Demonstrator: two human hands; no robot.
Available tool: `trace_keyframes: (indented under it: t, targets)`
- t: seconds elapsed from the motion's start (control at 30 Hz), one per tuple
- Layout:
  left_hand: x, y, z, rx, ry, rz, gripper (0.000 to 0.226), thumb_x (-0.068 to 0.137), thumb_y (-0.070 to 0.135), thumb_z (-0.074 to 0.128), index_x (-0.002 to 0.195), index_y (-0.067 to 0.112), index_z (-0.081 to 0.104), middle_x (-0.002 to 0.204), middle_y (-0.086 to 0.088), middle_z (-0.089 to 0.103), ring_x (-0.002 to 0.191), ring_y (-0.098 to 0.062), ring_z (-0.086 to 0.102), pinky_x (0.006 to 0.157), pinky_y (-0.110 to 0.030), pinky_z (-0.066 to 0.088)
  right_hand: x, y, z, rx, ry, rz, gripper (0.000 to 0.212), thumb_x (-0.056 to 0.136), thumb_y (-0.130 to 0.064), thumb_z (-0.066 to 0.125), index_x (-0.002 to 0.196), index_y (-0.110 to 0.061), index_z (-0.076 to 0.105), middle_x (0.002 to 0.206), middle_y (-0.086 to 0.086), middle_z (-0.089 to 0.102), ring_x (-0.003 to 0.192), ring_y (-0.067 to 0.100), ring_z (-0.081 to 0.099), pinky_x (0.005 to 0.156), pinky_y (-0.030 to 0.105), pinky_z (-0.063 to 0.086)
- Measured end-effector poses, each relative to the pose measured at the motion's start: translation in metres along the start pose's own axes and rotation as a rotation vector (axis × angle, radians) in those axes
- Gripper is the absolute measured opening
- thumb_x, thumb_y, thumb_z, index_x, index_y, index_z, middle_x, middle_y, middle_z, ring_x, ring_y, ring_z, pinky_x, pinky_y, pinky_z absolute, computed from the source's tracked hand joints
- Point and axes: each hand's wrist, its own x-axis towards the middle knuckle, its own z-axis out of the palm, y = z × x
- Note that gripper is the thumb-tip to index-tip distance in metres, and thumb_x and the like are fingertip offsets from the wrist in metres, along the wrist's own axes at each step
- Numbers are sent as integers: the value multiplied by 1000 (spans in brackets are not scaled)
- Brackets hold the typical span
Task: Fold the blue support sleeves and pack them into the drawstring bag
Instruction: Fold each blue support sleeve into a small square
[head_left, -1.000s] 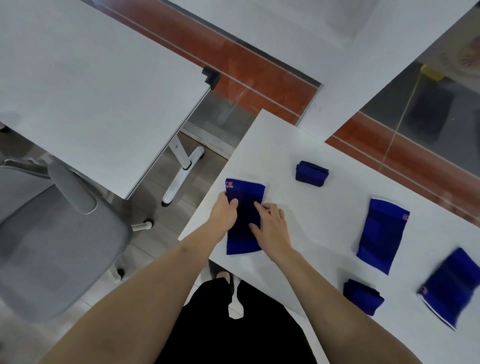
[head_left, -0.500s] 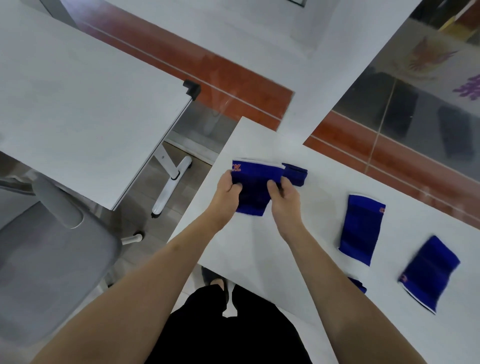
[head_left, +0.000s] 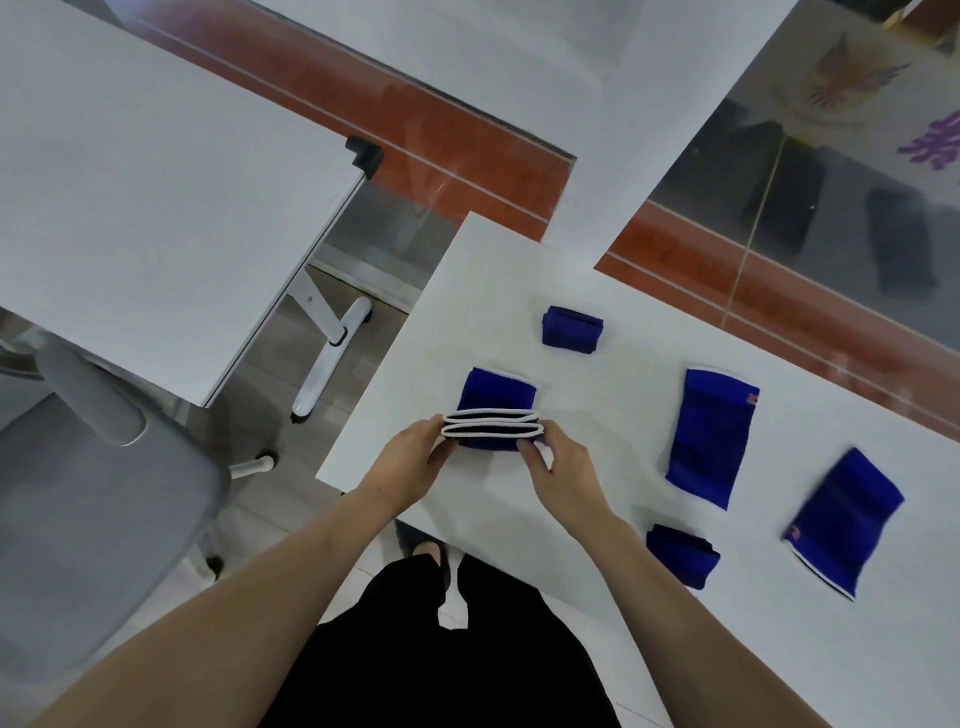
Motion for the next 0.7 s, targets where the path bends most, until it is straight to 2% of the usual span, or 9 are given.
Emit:
trace_keyframes:
  t: [0.13, 0.27, 0.47, 0.6, 0.7]
  targets:
    - [5, 2, 3, -61, -48, -87, 20, 106, 23, 49, 124, 20, 56, 114, 3, 71, 98, -18, 65, 84, -33, 53, 8, 8, 6, 121, 120, 134, 6, 103, -21, 62, 107, -25, 61, 105, -13, 71, 99, 2, 66, 82, 18, 49]
    - [14, 9, 6, -172, -7, -223, 24, 106, 26, 51, 130, 24, 52, 114, 6, 68, 98, -14, 63, 80, -25, 48, 19, 8, 7, 140, 132, 176, 5, 104, -25, 60, 106, -20, 60, 99, -7, 70, 90, 10, 66, 72, 21, 48]
    - [27, 17, 12, -166, 48, -276, 27, 105, 25, 51, 132, 21, 48, 106, 1, 68, 90, -15, 65, 75, -33, 54, 45, 5, 11, 20, 145, 190, 12, 106, -28, 54, 104, -16, 53, 94, 3, 67, 84, 20, 64, 70, 36, 52]
    - [34, 19, 16, -81, 68, -275, 30, 106, 25, 47, 136, 22, 44, 109, -2, 69, 93, -21, 64, 76, -41, 56, 59, 5, 15, -43, 148, 235, 14, 107, -26, 52, 104, -12, 52, 94, 6, 63, 83, 25, 62, 64, 33, 48]
    - [39, 22, 20, 88, 83, -290, 34, 106, 29, 45, 140, 23, 40, 109, -4, 69, 94, -24, 64, 75, -43, 57, 64, 8, 19, -72, 167, 266, 13, 106, -26, 53, 103, -13, 53, 94, 4, 64, 83, 23, 62, 66, 34, 51]
